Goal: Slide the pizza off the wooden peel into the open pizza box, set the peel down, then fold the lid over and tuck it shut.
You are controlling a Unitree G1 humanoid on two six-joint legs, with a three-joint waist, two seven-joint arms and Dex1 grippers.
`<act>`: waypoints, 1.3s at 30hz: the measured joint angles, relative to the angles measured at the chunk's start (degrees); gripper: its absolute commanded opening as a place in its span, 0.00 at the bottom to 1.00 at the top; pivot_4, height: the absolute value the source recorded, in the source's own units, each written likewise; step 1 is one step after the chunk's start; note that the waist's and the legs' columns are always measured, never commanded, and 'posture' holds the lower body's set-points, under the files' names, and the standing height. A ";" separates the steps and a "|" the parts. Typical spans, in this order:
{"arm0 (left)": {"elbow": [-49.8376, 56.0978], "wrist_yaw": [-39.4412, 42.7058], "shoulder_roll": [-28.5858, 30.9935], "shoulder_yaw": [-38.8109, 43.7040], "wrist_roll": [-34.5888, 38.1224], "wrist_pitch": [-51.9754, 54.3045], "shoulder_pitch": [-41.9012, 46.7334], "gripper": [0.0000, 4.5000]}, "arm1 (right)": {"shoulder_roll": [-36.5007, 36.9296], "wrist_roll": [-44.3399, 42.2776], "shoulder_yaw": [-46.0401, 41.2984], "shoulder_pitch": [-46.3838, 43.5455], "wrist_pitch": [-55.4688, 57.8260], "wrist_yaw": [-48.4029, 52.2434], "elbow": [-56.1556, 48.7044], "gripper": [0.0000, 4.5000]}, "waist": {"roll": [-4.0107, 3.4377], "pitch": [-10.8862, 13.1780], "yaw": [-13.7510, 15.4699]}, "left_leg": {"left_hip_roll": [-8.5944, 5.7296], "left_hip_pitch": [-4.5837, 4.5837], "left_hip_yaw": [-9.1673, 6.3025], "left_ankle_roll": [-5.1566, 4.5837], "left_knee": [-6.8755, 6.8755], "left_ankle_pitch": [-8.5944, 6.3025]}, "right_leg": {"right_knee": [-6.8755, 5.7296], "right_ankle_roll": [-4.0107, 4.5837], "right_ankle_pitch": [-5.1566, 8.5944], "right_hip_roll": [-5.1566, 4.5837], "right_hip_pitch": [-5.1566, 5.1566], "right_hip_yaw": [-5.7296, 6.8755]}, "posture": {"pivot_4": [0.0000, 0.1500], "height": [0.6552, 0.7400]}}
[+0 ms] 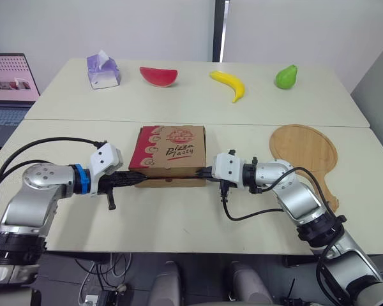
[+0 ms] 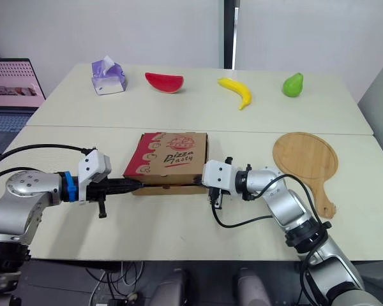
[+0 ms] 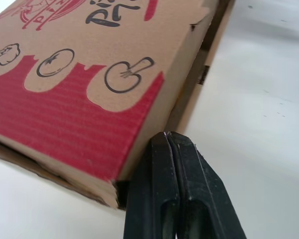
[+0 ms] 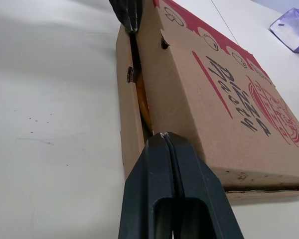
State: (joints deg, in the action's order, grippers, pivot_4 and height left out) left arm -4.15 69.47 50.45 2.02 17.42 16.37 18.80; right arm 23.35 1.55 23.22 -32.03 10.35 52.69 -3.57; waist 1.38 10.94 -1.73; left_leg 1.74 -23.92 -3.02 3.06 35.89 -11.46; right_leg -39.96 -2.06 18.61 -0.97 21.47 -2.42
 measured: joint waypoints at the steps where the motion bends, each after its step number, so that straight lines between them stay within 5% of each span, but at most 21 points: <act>1: -0.36 -0.03 -0.12 -0.07 -0.09 -0.38 0.11 0.00 | 0.07 -0.45 -0.02 0.00 0.06 0.40 0.00 0.01 | 0.00 0.00 -0.04 | 0.00 0.00 0.00 0.00 0.00 0.00 | 0.00 0.00 0.00 0.00 0.00 0.00 | 1.00 1.00; 7: -0.74 0.00 -0.20 -0.11 -0.17 -0.58 0.09 0.00 | -4.07 -10.53 -4.87 -0.94 6.70 1.49 -3.92 0.01 | 0.00 0.00 -0.09 | 0.03 0.01 -0.03 0.00 -0.01 0.00 | -0.02 0.00 0.00 0.01 -0.01 0.02 | 1.00 1.00; 21: 2.59 1.85 1.47 -0.02 0.94 3.49 -0.98 0.00 | -5.23 -3.88 -2.67 -0.54 4.94 -5.29 5.23 0.01 | 0.00 0.00 -0.13 | 0.02 0.00 0.01 0.00 -0.04 0.00 | -0.01 0.00 0.00 0.01 0.04 -0.01 | 1.00 1.00; 29: 7.48 3.47 4.72 2.99 7.95 13.53 -0.61 0.00 | -5.05 -2.85 -2.59 -0.46 3.82 -5.21 5.23 0.01 | 0.00 0.01 -0.02 | 0.02 -0.01 -0.03 0.00 -0.03 0.00 | -0.01 0.00 0.00 0.01 0.03 0.03 | 1.00 1.00; 34: -1.36 -2.94 2.10 5.17 5.05 8.05 6.77 0.00 | -5.07 -2.84 -2.59 -0.47 3.35 -4.97 5.23 0.01 | 0.00 0.01 -0.07 | -0.01 0.01 0.01 0.00 -0.04 0.00 | 0.00 0.00 0.00 0.00 0.03 0.00 | 1.00 1.00; 39: -5.88 -5.03 -2.58 1.06 0.42 2.43 5.22 0.00 | -5.16 -1.92 -2.15 -0.91 2.86 -5.09 6.26 0.01 | 0.00 0.01 -0.08 | 0.01 -0.02 0.01 0.00 -0.04 0.00 | -0.01 0.00 0.00 0.01 0.05 -0.01 | 1.00 1.00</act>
State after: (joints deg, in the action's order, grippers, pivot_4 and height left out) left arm -10.03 64.44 47.87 3.08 17.84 18.80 24.02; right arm 18.19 -0.37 21.07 -32.94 13.21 47.60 2.69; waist 1.38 10.95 -1.81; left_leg 1.75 -23.94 -3.01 3.06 35.85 -11.46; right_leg -39.97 -2.06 18.61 -0.96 21.52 -2.42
